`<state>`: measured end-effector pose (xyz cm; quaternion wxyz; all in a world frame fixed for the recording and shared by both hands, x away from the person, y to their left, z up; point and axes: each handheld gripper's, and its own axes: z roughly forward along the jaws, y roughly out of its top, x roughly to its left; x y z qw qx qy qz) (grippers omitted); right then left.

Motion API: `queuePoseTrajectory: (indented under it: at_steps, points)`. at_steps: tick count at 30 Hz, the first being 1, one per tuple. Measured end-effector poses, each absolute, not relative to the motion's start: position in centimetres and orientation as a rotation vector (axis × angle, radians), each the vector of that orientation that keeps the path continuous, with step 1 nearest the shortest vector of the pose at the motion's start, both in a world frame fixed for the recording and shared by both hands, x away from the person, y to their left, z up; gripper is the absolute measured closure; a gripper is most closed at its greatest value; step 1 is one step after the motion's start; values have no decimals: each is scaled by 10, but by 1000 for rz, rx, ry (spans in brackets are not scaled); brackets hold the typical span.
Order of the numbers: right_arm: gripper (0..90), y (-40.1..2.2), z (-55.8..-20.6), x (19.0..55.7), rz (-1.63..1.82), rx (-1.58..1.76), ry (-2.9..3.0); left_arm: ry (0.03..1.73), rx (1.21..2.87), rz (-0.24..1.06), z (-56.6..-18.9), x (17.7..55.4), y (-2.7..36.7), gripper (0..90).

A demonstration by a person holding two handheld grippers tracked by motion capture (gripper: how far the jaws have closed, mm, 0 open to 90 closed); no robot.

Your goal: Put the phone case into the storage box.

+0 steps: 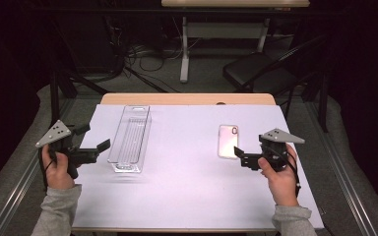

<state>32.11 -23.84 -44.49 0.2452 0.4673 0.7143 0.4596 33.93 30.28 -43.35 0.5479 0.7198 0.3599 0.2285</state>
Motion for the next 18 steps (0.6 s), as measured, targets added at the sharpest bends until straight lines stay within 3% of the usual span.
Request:
queuePoseTrajectory:
  at_steps: [18]
  points:
    - [48, -229, -438, 375, 1093, 1411, 2052, 926, 1701, 512, -445, 370, 289, 6]
